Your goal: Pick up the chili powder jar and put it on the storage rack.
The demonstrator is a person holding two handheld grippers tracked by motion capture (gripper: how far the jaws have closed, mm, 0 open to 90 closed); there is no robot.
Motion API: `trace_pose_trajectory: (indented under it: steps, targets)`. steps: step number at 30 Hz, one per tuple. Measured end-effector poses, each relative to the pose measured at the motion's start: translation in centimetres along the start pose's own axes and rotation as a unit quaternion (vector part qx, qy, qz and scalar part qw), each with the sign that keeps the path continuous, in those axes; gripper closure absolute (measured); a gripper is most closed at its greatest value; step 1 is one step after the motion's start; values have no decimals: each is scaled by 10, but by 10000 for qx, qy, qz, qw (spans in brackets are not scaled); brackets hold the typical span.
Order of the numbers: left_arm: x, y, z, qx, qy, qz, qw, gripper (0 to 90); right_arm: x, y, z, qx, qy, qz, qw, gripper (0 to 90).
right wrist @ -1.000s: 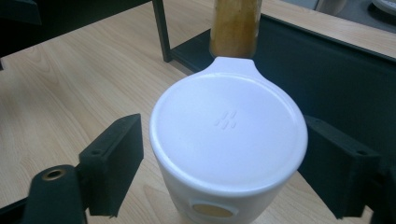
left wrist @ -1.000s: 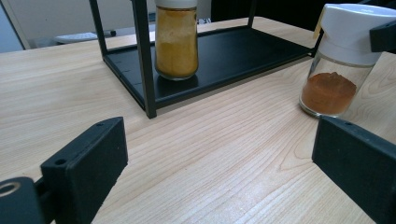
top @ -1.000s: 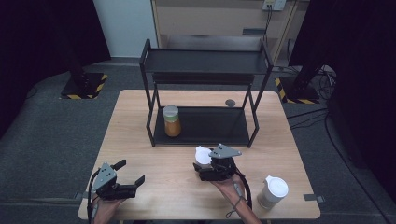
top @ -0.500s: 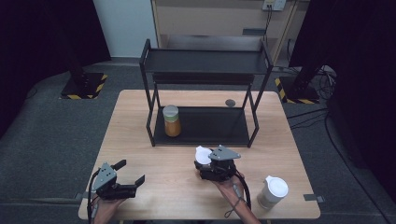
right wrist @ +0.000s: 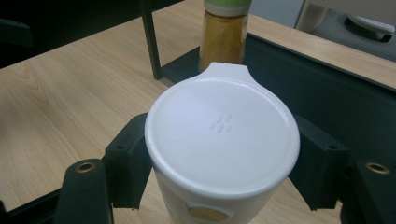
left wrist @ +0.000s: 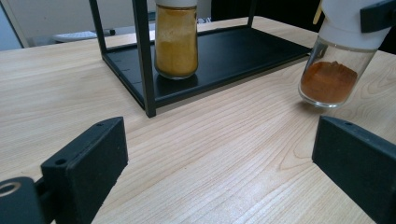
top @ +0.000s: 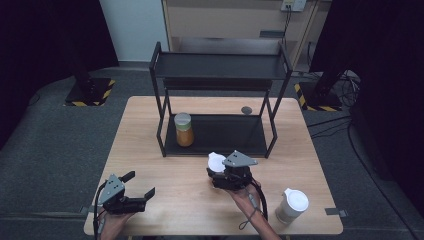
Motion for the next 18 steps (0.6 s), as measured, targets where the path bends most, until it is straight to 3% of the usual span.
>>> trace_pose_trajectory:
  steps: [18]
  targets:
    - [-1, 0, 0, -14, -3, -4, 10000, 30, -8, 6, 40, 198, 116, -125, 9997, 315]
Point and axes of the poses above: each handheld gripper's, and its own axes: y roughly forward along the jaws, z roughly out of its top, x roughly to its right, the point moved 7 cm from there along y, roughly forward along the jaws, and after that the axes turned 14 degrees about y, right-handed, at the moved point
